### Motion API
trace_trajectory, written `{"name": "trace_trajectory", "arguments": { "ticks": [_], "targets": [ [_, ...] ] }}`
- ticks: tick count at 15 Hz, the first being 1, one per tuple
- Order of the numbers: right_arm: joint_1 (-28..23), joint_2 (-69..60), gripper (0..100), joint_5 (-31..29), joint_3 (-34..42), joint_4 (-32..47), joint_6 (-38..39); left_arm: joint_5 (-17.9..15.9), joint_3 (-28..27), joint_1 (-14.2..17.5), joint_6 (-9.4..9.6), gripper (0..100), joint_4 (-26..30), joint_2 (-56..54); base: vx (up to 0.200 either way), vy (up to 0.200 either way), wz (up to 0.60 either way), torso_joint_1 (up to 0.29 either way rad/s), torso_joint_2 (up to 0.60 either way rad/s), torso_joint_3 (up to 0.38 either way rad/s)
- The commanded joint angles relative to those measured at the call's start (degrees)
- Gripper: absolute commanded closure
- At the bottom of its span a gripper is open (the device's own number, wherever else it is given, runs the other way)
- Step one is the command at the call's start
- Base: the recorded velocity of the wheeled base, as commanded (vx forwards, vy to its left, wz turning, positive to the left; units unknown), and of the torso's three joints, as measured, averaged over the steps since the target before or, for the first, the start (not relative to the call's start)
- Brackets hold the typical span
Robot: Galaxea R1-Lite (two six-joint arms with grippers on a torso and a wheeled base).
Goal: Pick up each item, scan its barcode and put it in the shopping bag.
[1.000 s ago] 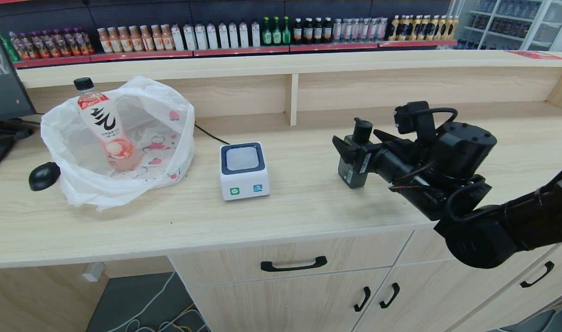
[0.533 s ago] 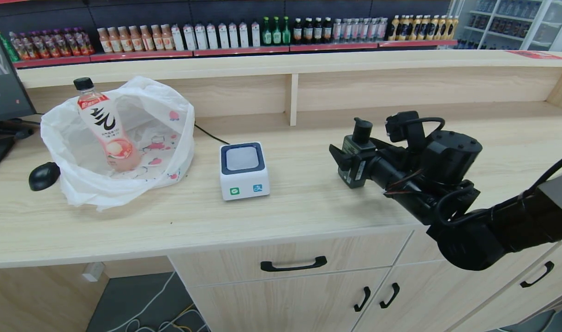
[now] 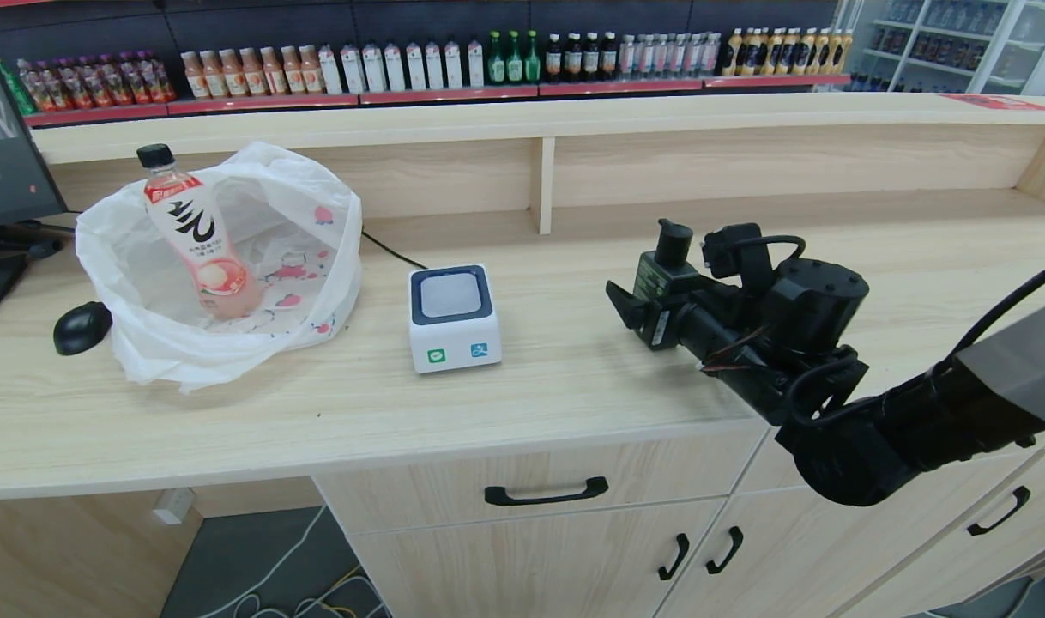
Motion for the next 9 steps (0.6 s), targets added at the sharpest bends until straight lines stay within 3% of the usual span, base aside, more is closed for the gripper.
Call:
{"name": "trace_trajectory", "arguments": {
  "ticks": [1, 4, 5, 9],
  "targets": [
    [-0.5, 1.1, 0, 0.0, -0.9, -0.1, 0.0, 0.0, 0.0, 0.0, -0.01, 0, 0.0, 0.0, 0.000, 0.000, 0.00, 0.000, 0.00, 0.000],
    [-0.9, 1.4, 0, 0.1, -1.0, -0.2, 0.0, 0.0, 0.0, 0.0, -0.01, 0, 0.0, 0.0, 0.000, 0.000, 0.00, 0.000, 0.00, 0.000],
    [-1.2, 1.5, 100, 0.1, -1.1, -0.2, 0.0, 0.0, 0.0, 0.0, -0.01, 0, 0.0, 0.0, 0.000, 0.000, 0.00, 0.000, 0.00, 0.000],
    [-1.2, 1.5, 100, 0.2, -1.2, -0.6, 0.1, 0.0, 0.0, 0.0, -0.01, 0, 0.0, 0.0, 0.000, 0.000, 0.00, 0.000, 0.00, 0.000]
  ]
}}
